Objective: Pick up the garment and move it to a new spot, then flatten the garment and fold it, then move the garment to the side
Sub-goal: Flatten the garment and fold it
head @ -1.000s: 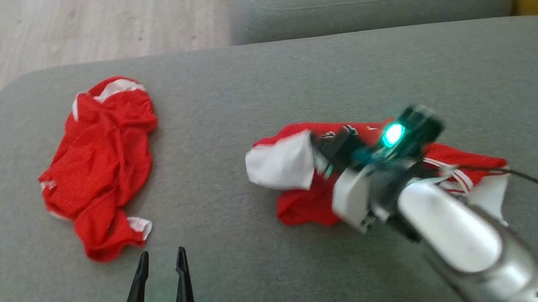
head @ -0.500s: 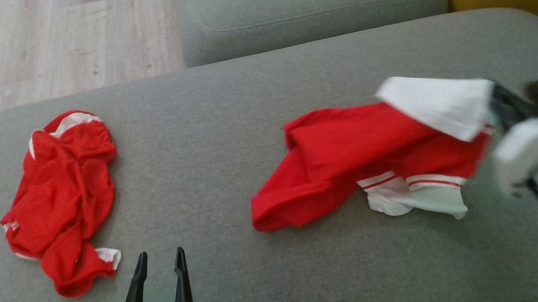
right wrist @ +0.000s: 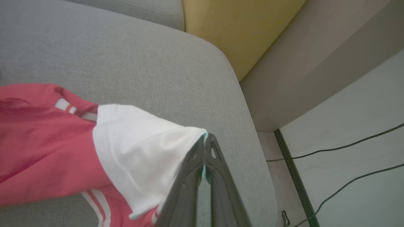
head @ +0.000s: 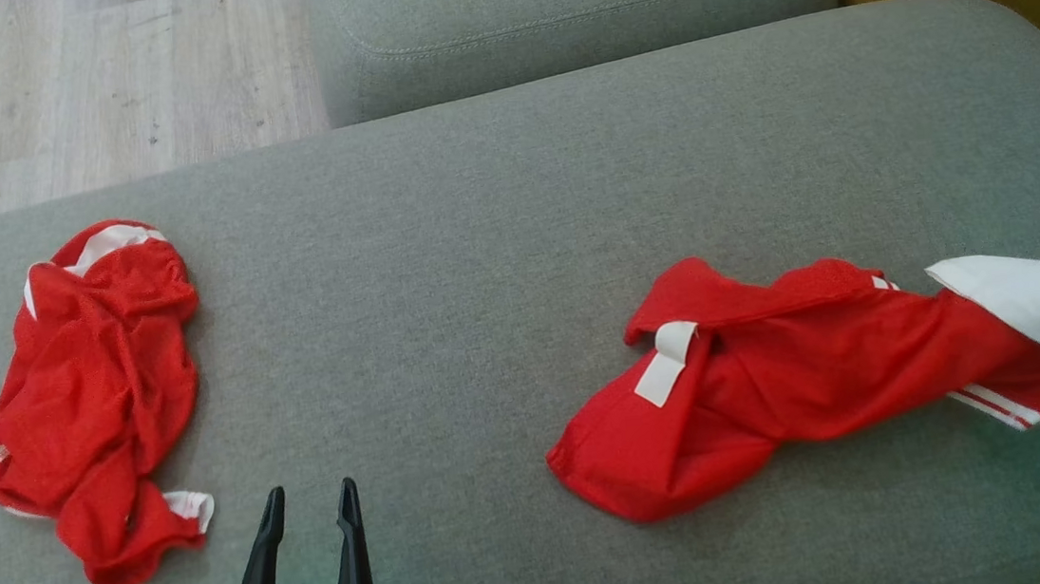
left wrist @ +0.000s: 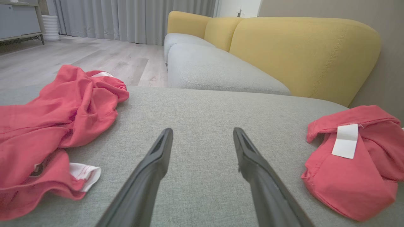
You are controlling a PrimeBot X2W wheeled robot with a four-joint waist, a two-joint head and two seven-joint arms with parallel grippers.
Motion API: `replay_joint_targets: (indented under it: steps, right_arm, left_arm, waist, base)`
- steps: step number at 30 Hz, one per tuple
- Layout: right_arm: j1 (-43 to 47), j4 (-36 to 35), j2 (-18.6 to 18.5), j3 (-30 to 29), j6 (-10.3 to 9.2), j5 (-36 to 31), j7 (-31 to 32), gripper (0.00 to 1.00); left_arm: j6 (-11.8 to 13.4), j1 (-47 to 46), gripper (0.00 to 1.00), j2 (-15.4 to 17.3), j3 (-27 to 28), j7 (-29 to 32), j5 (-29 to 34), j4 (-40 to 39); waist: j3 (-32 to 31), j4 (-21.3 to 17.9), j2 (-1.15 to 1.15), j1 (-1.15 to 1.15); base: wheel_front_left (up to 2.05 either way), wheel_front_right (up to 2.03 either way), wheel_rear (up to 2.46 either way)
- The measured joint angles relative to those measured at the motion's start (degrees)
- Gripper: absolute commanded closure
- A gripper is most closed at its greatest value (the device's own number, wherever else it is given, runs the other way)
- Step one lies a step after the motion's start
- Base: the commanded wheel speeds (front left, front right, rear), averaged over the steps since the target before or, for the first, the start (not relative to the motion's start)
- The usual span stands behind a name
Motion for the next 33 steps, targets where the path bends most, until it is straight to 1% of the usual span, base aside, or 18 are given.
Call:
replay_joint_targets:
  steps: [1,2,3,9,13,16,17,19,23,25,29,33]
  right_arm:
    - [0.02,0.65,0.01,0.33,0.0,-0.76,0.02,1.0]
    - [0.02,1.1,0.1,0.51,0.0,-1.09,0.01,0.54]
    - [0.02,1.45,0.11,0.94,0.0,-1.23,-0.02,0.0]
    - [1.87,1.41,-0.15,1.37,0.0,-1.81,1.14,0.0]
    - [3.71,-2.3,-0.21,1.9,0.0,-1.55,1.79,0.0]
    - [4.61,-7.1,0.02,4.08,0.0,-1.46,0.21,0.0]
    - [4.59,-8.47,0.22,5.31,0.0,-1.29,-0.38,0.0]
    - [4.55,-10.65,0.66,9.6,0.0,-1.14,-1.54,0.0]
    - [3.94,-11.14,1.97,19.4,0.0,-0.94,-2.65,0.0]
    - [1.81,-9.56,1.81,23.38,0.0,-0.73,-3.23,0.0]
    - [-5.37,-4.8,1.18,29.84,0.0,-1.47,-4.6,0.0]
    - [-11.29,0.96,1.02,33.38,0.0,-2.23,-5.42,0.0]
  left_arm:
    - [-0.01,-0.02,0.0,0.0,0.0,0.0,0.0,0.0]
    - [0.0,-0.02,0.0,0.0,-0.02,0.0,0.0,0.0]
    - [0.0,-0.02,0.0,0.0,-0.05,0.0,-0.01,0.01]
    - [0.01,-0.03,0.0,0.0,-0.25,0.0,0.0,0.0]
    - [0.01,-0.03,0.0,-0.01,-0.24,0.0,0.01,-0.01]
    - [-0.01,-0.02,0.0,-0.01,-0.13,0.0,0.36,-0.01]
    - [-0.02,-0.03,0.0,-0.01,-0.1,0.0,0.53,-0.01]
    - [-0.45,-0.03,0.0,-0.01,-0.07,0.0,0.53,0.0]
    - [-0.54,-0.15,0.0,-0.01,-0.11,0.0,0.59,0.04]
    - [-0.7,-0.48,0.0,-0.01,-0.29,0.0,0.59,0.12]
    - [-0.97,-1.96,0.0,-0.02,-0.64,0.0,0.58,0.15]
    - [-0.93,-2.13,0.0,-0.03,-1.07,0.0,0.47,0.32]
  waist:
    - [0.01,-0.09,0.0,0.0]
    - [-0.02,-0.17,0.0,0.0]
    - [-0.08,-0.24,0.0,0.0]
    - [0.19,-0.44,0.0,0.0]
    - [0.54,-0.63,0.0,0.0]
    - [0.72,-0.96,0.0,0.0]
    - [0.75,-1.14,0.0,0.0]
    - [0.8,-1.51,0.0,0.0]
    - [1.05,-1.8,0.0,0.0]
    - [1.25,-1.56,0.0,0.0]
    - [1.76,-0.4,0.0,0.0]
    - [2.33,1.3,0.0,0.0]
  base:
    - [0.0,0.0,0.0]
    - [0.0,0.0,0.0]
    - [0.0,0.0,0.0]
    - [0.0,0.0,0.0]
    - [0.0,0.0,0.0]
    - [0.0,0.0,0.0]
    - [0.0,0.0,0.0]
    - [0.0,0.0,0.0]
    - [0.0,0.0,0.0]
    - [0.0,0.0,0.0]
    - [0.0,0.0,0.0]
    - [0.0,0.0,0.0]
